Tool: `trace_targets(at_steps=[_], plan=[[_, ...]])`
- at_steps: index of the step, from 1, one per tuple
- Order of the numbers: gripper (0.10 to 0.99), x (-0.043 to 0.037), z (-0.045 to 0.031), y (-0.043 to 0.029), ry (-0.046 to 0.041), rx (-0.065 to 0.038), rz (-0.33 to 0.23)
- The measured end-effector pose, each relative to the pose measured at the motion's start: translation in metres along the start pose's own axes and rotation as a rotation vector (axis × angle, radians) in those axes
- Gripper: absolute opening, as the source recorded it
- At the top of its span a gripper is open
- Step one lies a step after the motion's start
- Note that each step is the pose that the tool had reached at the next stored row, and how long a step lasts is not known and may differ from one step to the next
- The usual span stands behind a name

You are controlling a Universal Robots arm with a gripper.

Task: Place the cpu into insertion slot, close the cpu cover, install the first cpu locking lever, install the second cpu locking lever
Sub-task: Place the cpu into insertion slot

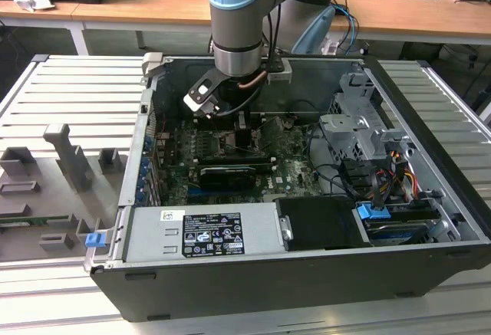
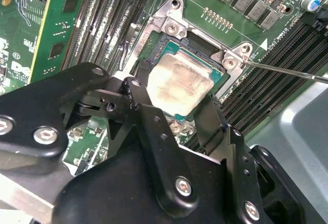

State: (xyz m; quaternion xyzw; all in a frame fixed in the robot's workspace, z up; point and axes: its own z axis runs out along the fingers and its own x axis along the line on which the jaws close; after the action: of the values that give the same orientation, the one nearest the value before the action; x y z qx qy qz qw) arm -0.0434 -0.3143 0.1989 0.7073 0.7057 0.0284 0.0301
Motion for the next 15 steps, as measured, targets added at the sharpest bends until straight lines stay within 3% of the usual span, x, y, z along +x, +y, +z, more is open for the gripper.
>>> trace_targets(at_steps=[7,8,15], plan=[[0.608,-0.0002,-0.0006,0.0000,-0.0009,0.000,-0.002],[0.533,-0.0002,-0.0006,0.0000,-0.0009,0.000,-0.004],[0.533,-0.0002,-0.0005,0.0000,0.0007,0.000,-0.024]])
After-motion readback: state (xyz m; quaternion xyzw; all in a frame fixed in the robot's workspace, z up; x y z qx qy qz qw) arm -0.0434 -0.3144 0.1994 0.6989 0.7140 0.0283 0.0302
